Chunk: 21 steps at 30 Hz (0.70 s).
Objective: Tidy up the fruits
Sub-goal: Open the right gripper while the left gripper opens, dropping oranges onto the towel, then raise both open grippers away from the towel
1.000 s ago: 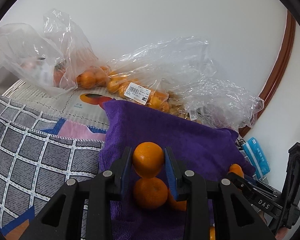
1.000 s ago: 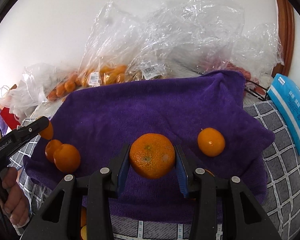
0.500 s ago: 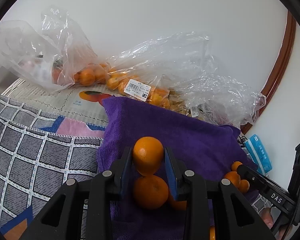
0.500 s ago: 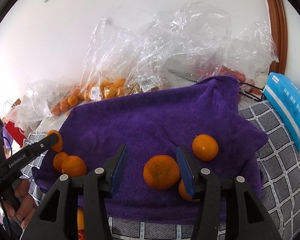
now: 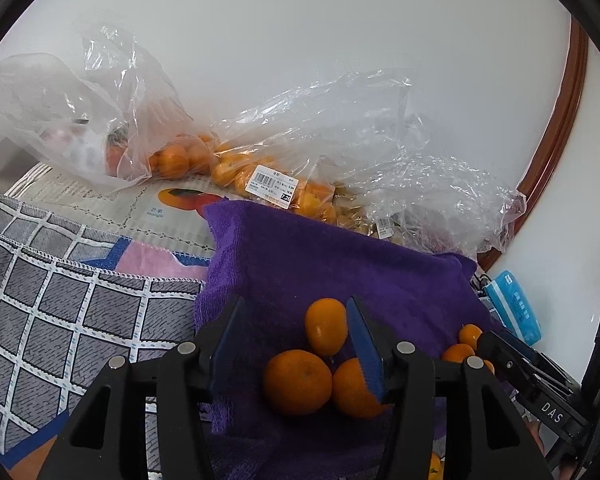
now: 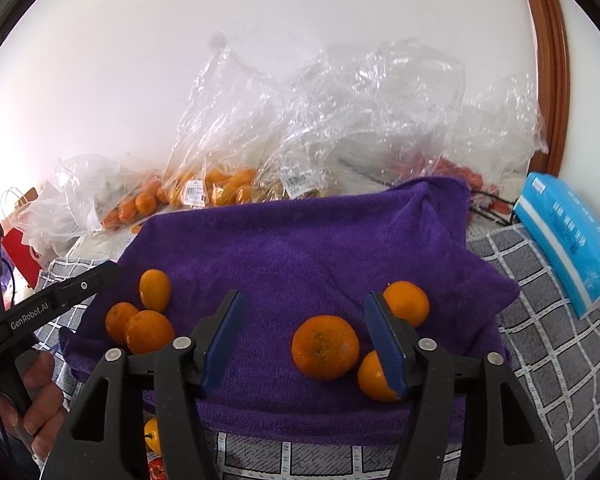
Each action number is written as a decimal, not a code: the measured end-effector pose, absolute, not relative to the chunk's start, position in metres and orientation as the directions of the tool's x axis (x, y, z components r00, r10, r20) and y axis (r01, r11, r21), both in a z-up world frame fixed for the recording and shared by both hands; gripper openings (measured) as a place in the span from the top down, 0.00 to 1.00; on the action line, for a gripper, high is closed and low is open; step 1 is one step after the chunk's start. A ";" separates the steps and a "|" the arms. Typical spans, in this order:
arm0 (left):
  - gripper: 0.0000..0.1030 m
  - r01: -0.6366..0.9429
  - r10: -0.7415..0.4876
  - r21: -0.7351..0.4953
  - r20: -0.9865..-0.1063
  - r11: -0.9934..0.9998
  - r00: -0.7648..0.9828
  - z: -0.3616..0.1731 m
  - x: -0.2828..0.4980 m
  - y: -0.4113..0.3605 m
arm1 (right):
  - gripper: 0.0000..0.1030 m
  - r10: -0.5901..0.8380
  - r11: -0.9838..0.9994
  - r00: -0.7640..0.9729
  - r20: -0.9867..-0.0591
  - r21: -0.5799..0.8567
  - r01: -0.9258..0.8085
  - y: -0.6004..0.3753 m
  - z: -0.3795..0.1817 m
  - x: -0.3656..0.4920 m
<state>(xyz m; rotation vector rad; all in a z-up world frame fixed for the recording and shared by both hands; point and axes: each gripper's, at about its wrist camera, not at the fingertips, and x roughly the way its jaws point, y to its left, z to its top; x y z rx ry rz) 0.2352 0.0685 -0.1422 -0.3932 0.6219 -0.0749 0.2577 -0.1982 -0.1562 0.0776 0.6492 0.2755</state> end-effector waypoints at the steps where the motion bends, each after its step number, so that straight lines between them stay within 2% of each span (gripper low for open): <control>1: 0.51 -0.053 -0.178 -0.379 -0.548 0.924 0.817 -0.141 0.234 0.069 | 0.37 0.269 0.963 0.768 -0.582 0.148 -0.225 -0.197 -0.155 0.256; 7: 0.51 -0.018 -0.149 -0.336 -0.465 0.942 0.873 -0.117 0.213 0.062 | 0.38 0.246 0.969 0.768 -0.592 0.140 -0.203 -0.193 -0.146 0.247; 11: 0.52 -0.016 -0.141 -0.304 -0.488 0.952 0.861 -0.100 0.204 0.056 | 0.38 0.248 0.969 0.764 -0.596 0.164 -0.186 -0.198 -0.129 0.229; 16: 0.52 -0.004 -0.139 -0.261 -0.527 0.965 0.838 -0.086 0.181 0.044 | 0.37 0.180 0.983 0.786 -0.592 0.086 -0.161 -0.201 -0.106 0.198; 21: 0.52 0.030 -0.163 -0.241 -0.555 0.970 0.815 -0.086 0.150 0.041 | 0.31 0.183 0.983 0.785 -0.591 0.114 -0.143 -0.209 -0.096 0.167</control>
